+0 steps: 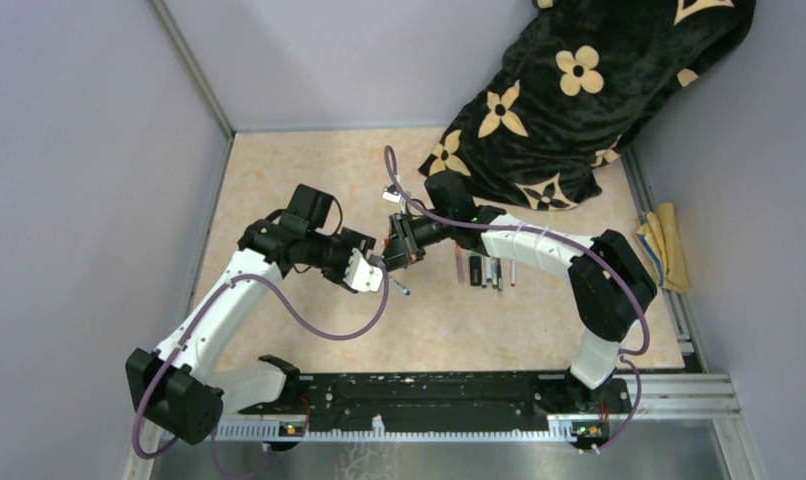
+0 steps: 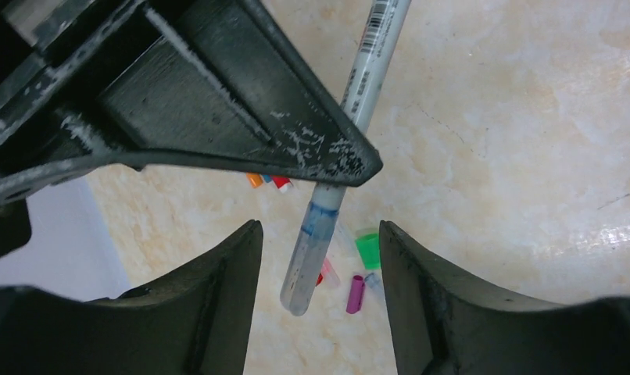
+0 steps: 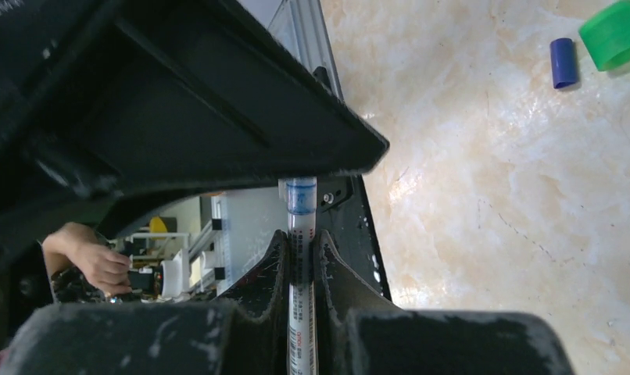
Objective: Open the pen caps
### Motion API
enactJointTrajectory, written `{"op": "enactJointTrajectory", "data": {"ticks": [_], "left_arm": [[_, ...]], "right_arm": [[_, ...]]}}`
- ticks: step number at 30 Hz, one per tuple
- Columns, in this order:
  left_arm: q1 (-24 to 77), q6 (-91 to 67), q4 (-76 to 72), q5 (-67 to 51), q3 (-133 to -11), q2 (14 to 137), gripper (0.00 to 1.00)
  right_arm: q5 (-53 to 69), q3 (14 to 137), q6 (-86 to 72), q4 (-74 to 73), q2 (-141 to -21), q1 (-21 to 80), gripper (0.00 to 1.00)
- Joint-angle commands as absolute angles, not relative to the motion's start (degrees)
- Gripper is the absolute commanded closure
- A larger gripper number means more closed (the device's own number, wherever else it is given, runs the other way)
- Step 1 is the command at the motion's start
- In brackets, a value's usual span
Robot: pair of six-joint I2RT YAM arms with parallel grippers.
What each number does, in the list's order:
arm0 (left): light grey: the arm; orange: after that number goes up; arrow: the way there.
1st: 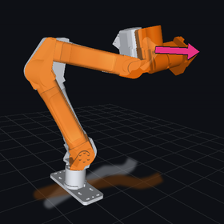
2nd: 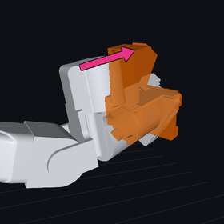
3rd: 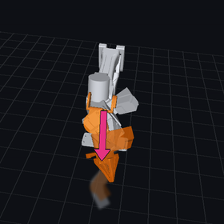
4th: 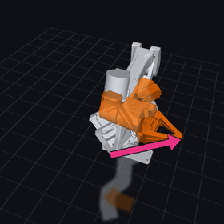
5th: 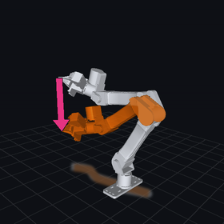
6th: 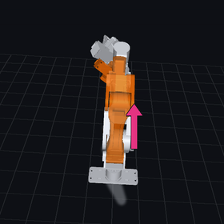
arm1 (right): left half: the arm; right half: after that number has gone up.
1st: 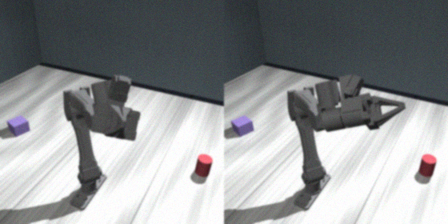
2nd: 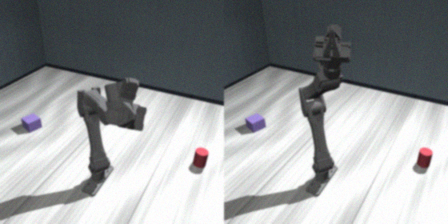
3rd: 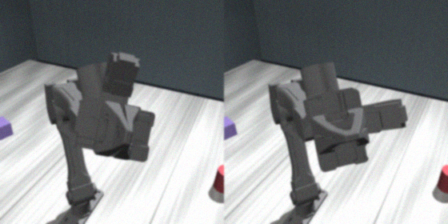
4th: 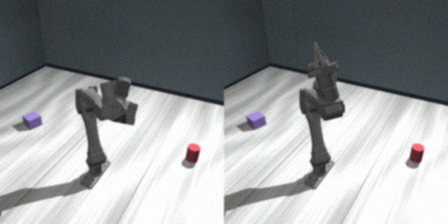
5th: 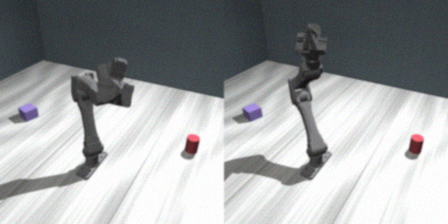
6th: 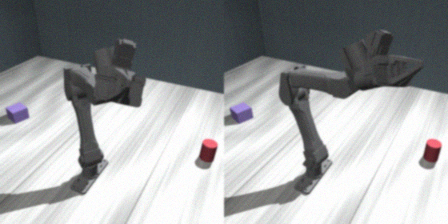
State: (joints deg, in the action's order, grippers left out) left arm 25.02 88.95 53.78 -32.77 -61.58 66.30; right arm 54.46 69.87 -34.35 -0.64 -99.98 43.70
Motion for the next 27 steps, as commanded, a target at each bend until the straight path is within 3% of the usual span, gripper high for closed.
{"op": "enactJointTrajectory", "data": {"ticks": [1, 5, 8, 10, 20, 27], "left_arm": [[27.2, 91.8, 54.3, -29.8, -60.1, 66.1, 0.41], [28.0, 92.2, 53.5, -27.9, -59.4, 66.1, 0.60], [28.2, 92.6, 51.8, -24.7, -57.7, 65.7, 0.90], [28.3, 92.2, 50.4, -23.6, -56.3, 65.0, 1.00], [27.1, 87.2, 46.9, -11.9, -51.9, 68.2, 1.00], [19.6, 90.6, 43.7, -11.6, -53.4, 73.1, 1.00]], "right_arm": [[57.1, 73.9, -35.6, 2.1, -101.6, 44.5, 1.00], [57.0, 74.7, -35.4, 1.4, -102.9, 44.5, 1.00], [56.8, 74.9, -34.8, 0.2, -103.3, 44.5, 1.00], [56.5, 74.4, -34.2, 0.1, -103.4, 44.5, 1.00], [55.5, 64.8, -29.1, -5.2, -99.4, 44.5, 1.00], [50.6, 59.5, -23.3, -13.6, -93.5, 43.9, 1.00]]}}
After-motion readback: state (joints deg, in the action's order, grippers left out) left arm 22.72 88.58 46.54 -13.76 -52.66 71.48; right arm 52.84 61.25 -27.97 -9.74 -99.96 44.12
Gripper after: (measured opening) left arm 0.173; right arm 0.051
